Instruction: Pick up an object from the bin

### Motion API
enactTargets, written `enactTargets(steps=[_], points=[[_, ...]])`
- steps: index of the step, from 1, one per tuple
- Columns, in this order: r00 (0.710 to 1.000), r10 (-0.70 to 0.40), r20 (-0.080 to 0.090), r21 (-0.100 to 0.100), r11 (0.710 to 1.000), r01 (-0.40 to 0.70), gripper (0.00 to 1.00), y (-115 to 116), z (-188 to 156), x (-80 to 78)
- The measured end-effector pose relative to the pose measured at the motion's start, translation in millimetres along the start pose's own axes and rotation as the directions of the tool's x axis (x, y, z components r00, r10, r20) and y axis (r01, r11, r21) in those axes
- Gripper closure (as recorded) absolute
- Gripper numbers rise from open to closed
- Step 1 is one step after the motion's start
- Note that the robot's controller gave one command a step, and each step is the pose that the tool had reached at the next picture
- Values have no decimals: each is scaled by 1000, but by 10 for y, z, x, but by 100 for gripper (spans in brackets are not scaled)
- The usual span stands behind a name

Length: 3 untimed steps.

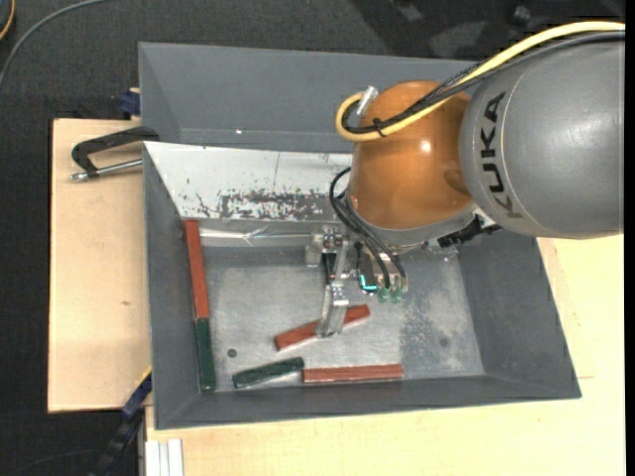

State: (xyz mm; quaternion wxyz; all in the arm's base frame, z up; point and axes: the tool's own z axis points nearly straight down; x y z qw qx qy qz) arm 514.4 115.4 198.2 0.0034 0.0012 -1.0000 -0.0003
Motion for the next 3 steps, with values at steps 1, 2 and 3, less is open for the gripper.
enactTargets(steps=[1,2,3], points=[[991,133,-2,1,991,-133,0,-178,1168,205],[991,133,6,-2,991,-133,100,-172,1126,181],[991,134,6,-2,991,-133,0,-173,1126,180]])
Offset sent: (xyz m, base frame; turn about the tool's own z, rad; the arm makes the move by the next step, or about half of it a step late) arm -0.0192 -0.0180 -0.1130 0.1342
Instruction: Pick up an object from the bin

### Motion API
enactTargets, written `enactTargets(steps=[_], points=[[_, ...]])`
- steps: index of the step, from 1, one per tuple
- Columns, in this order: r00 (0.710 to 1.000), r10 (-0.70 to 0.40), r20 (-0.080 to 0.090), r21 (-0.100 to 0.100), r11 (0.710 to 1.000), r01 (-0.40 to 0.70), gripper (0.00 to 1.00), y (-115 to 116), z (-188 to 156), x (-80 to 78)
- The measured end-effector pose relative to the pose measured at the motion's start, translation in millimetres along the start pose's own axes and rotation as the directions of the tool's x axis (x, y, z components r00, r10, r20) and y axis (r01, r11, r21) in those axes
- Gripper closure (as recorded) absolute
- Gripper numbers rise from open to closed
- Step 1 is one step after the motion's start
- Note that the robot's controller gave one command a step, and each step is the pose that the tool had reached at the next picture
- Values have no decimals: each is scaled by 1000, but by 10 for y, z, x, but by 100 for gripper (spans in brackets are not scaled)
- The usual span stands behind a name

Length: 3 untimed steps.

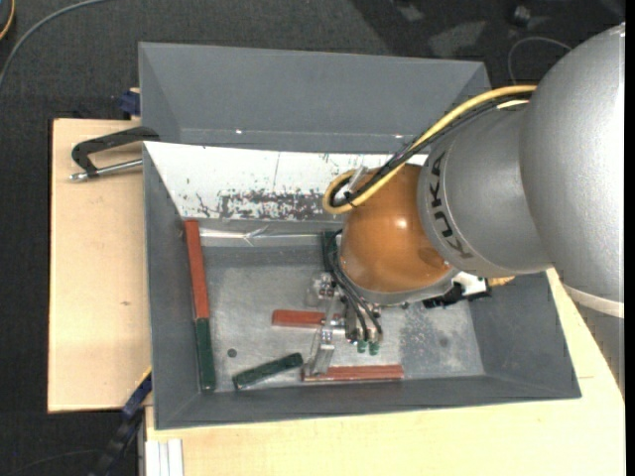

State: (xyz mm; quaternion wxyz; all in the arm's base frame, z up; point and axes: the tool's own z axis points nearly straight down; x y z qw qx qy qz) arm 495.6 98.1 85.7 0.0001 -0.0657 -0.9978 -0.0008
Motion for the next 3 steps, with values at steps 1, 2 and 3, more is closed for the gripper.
enactTargets(steps=[1,2,3], points=[[1000,0,0,0,1000,0,100,-1,0,-1],[1000,0,0,0,1000,0,0,-1,0,0],[1000,0,0,0,1000,0,100,-1,0,-1]])
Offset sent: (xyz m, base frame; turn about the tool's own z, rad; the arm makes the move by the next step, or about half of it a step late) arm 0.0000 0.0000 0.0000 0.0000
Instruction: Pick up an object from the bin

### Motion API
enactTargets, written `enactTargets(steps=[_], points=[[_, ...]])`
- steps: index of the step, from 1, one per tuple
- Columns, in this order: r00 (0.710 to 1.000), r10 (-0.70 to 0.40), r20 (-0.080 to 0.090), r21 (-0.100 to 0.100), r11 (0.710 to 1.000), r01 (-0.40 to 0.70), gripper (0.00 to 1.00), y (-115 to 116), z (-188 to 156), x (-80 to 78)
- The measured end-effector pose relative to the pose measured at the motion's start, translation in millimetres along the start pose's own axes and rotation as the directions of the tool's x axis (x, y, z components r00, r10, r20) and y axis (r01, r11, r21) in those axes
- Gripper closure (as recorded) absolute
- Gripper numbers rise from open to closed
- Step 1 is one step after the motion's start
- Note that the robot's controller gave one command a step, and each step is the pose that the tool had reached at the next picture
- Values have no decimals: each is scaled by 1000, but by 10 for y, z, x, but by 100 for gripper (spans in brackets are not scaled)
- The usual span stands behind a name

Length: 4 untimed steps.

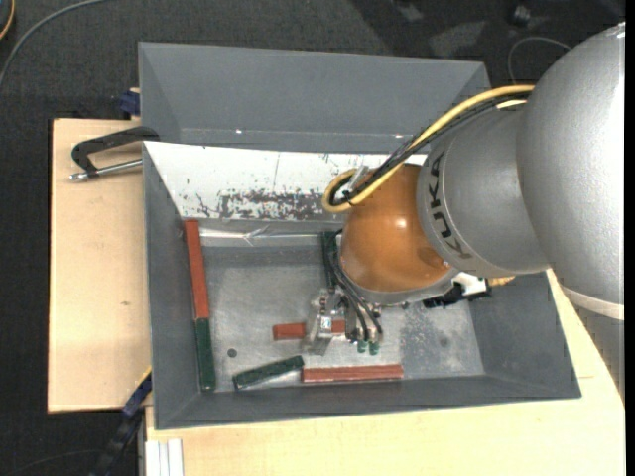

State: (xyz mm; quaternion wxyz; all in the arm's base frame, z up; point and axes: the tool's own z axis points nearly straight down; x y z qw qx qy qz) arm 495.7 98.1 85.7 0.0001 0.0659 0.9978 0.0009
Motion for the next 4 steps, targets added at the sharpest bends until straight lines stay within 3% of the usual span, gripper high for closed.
enactTargets(steps=[1,2,3,4], points=[[999,47,8,-3,999,-47,100,592,125,-218],[996,83,11,-6,997,-83,100,742,-1099,-179],[996,84,3,0,996,-84,0,727,-1050,-165],[963,269,-6,5,963,-269,0,591,191,-154]])
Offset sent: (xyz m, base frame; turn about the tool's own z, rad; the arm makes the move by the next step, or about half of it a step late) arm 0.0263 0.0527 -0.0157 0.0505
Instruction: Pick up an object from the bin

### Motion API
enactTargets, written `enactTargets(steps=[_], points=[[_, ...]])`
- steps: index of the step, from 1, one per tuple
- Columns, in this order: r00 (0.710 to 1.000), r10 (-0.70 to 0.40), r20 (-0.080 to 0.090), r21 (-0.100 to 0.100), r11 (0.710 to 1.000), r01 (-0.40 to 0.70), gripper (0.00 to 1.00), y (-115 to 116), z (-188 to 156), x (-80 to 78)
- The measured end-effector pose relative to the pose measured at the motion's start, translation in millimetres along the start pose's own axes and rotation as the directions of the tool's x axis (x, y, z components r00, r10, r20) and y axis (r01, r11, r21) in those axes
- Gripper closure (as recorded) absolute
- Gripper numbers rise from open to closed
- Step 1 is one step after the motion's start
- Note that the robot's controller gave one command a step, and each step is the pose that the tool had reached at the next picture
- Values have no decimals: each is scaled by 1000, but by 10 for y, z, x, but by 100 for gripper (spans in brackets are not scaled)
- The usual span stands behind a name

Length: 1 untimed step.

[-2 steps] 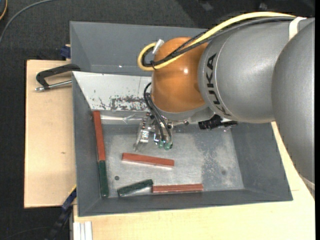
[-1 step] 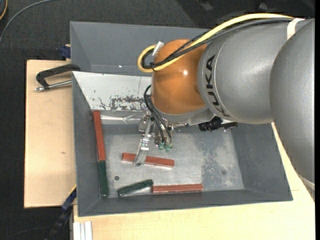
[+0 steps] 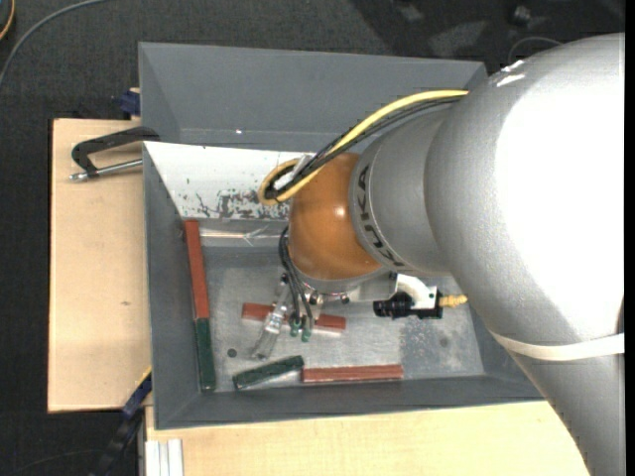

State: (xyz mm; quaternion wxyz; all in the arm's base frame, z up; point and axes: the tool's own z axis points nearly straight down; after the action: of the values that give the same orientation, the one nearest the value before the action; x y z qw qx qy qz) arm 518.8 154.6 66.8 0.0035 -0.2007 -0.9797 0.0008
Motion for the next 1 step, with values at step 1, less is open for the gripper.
enactTargets(steps=[1], points=[[1000,0,5,-5,1000,0,100,13,-37,-16]])
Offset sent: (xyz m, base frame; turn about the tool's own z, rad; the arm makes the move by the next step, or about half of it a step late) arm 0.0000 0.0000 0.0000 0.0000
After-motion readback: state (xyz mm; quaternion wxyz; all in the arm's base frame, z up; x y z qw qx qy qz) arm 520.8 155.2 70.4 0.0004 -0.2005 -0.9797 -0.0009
